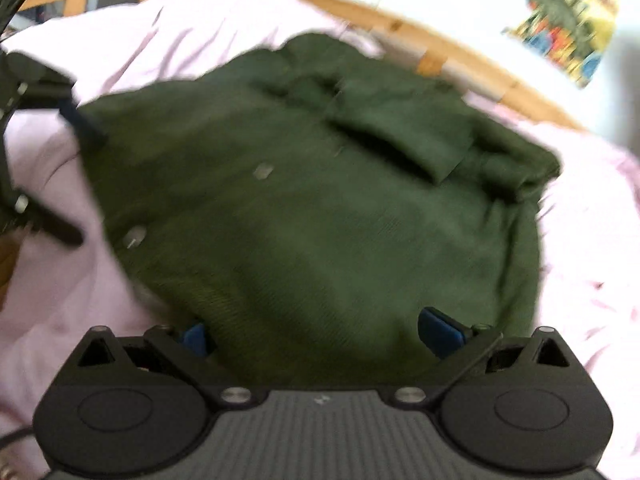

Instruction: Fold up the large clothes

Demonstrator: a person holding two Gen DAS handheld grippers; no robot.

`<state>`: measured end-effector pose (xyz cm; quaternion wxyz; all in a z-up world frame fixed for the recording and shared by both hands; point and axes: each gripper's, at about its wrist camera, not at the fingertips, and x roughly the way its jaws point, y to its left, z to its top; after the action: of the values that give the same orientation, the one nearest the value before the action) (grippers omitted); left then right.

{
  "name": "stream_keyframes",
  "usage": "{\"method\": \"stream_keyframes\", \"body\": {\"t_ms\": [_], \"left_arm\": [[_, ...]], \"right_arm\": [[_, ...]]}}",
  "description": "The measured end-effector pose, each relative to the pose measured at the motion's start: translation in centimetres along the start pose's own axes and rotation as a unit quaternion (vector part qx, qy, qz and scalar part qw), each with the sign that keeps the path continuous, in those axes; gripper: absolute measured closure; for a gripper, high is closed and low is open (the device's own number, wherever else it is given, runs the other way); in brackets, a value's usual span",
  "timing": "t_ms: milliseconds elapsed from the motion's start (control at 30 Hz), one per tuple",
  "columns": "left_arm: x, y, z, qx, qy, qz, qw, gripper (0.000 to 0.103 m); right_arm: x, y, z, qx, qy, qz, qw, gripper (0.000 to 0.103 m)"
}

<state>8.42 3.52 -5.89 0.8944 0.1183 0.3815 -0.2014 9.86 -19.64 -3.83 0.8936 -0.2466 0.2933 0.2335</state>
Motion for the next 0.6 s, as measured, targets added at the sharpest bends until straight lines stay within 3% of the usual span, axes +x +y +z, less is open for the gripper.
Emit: {"method": "stream_keyframes", "body": {"t_ms": [133, 300, 433, 533, 600], "left_arm": [[0.0, -0.8, 0.2, 0.02, -0.012, 0.013, 0.9996, 0.001], [0.4, -1.8, 0.7, 0.068, -0.024, 0.038, 0.9967, 0.001], [1.5, -1.7, 1.5, 0.085, -0.018, 0.083, 0.9927, 0.002], [2.8, -0.9, 2.1, 0.094, 0.003, 0.127, 0.9875, 0.014], [3.0, 0.3, 2.6, 0.078, 0.013, 0.129, 0.9885, 0.028]], "right_arm": [[-0.6, -2.5, 0.7, 0.071, -0.061, -0.002, 0.996, 0.0], [-0.3, -5.9, 0.7, 0.162, -0.082, 0.022, 0.983, 0.0], [0.3, -7.3, 0.4, 0.196, -0.087, 0.028, 0.976, 0.0], [0.0, -7.3, 0.3, 0.19, -0.091, 0.022, 0.977, 0.0], [-0.3, -6.9, 0.4, 0.186, -0.095, 0.017, 0.978, 0.0]]}}
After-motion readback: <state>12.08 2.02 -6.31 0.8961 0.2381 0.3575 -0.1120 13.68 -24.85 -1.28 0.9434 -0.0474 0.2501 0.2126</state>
